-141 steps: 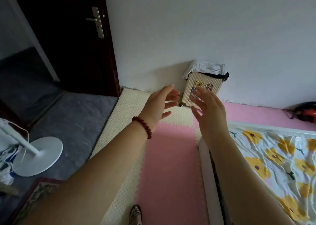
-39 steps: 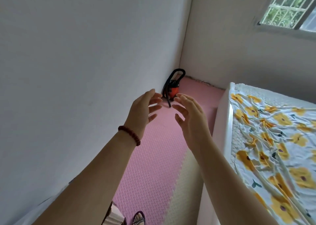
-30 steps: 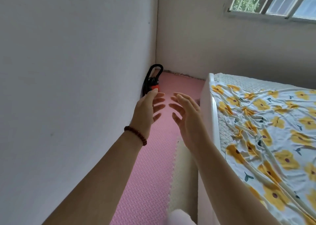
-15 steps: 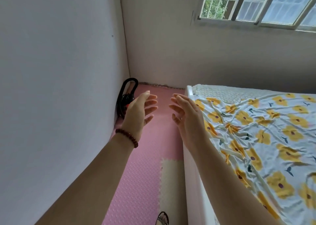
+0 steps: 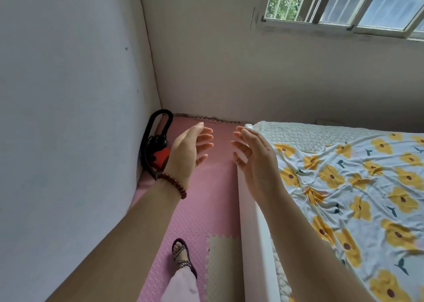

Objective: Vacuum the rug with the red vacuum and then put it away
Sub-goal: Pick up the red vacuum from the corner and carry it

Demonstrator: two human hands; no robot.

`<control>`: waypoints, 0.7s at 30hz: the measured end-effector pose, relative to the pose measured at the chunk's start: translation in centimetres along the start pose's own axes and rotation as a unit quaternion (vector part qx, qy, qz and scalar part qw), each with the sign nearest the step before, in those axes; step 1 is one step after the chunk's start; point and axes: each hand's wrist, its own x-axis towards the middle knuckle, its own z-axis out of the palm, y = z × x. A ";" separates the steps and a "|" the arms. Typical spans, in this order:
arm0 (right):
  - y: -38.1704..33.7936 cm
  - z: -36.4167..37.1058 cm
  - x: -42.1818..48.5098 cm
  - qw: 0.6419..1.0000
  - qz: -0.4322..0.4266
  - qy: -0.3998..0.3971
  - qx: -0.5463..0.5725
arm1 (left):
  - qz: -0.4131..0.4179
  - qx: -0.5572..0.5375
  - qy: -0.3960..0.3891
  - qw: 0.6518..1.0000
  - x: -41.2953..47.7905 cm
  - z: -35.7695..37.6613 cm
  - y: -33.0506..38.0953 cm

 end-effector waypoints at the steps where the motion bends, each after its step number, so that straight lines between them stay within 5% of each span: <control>1: -0.1 0.2 1.3 1.000 0.001 0.002 0.003 | -0.003 -0.003 -0.001 1.000 1.4 0.1 0.1; 21: -1.8 6.7 29.5 0.999 0.028 0.021 -0.007 | -0.047 -0.034 0.000 0.998 30.8 2.3 5.8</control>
